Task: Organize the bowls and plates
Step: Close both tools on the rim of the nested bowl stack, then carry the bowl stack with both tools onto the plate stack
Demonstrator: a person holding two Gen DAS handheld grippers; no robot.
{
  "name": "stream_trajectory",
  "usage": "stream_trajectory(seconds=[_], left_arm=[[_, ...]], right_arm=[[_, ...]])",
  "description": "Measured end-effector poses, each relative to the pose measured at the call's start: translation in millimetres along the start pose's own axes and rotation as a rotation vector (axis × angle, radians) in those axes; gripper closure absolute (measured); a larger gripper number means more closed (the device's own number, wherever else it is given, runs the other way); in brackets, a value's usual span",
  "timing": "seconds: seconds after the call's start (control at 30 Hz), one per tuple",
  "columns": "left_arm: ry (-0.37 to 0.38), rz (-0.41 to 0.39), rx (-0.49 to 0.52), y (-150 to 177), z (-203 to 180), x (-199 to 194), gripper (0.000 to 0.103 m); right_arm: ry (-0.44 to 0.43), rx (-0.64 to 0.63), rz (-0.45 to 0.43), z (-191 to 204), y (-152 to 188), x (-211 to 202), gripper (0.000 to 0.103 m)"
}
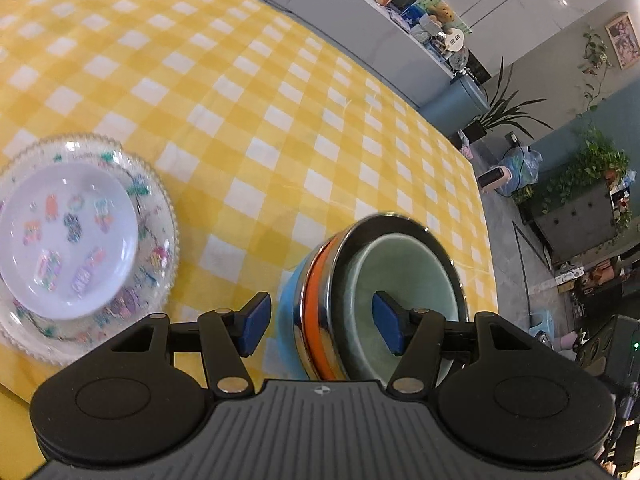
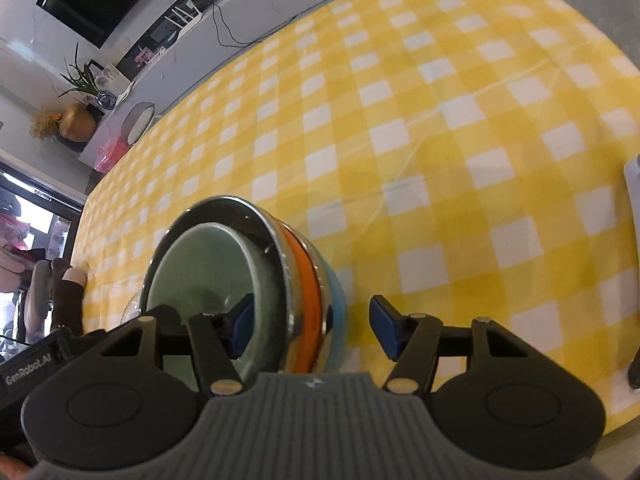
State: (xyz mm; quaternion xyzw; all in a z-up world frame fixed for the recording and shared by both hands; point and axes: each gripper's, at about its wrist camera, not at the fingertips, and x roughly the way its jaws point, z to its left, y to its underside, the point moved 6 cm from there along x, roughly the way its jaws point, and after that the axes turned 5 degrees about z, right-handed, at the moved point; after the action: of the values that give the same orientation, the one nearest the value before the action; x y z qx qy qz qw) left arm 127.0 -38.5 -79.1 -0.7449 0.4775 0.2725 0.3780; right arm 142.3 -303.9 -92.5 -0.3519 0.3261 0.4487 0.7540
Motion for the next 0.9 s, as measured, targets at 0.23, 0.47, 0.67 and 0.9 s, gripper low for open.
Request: stream_trajectory(seconds=[0.23, 0.47, 0.67, 0.9], left_arm=[[0.010, 0.018, -0.013, 9.1, -1.5, 12.1, 0.035], [0.011, 0.027, -0.023, 8.2, 1.0, 16.4, 0.046], [-0.013, 0.030, 0.005, 9.2, -4.4, 17.2, 0.048], [-0.029, 0.032, 0.038, 9.7, -6.7, 18.7, 0.049]], right_arm=[[-0.057, 0.038, 0.019, -4.1, -1.0, 0.6, 0.042], [-0.101, 0.060, 0.038, -10.5, 2.0, -2.0, 0.051], [-0.059, 0.025, 0.026, -5.6, 2.4, -3.1, 0.056], [-0.031, 0.018, 0.018, -0.4, 2.5, -0.5, 0.062]])
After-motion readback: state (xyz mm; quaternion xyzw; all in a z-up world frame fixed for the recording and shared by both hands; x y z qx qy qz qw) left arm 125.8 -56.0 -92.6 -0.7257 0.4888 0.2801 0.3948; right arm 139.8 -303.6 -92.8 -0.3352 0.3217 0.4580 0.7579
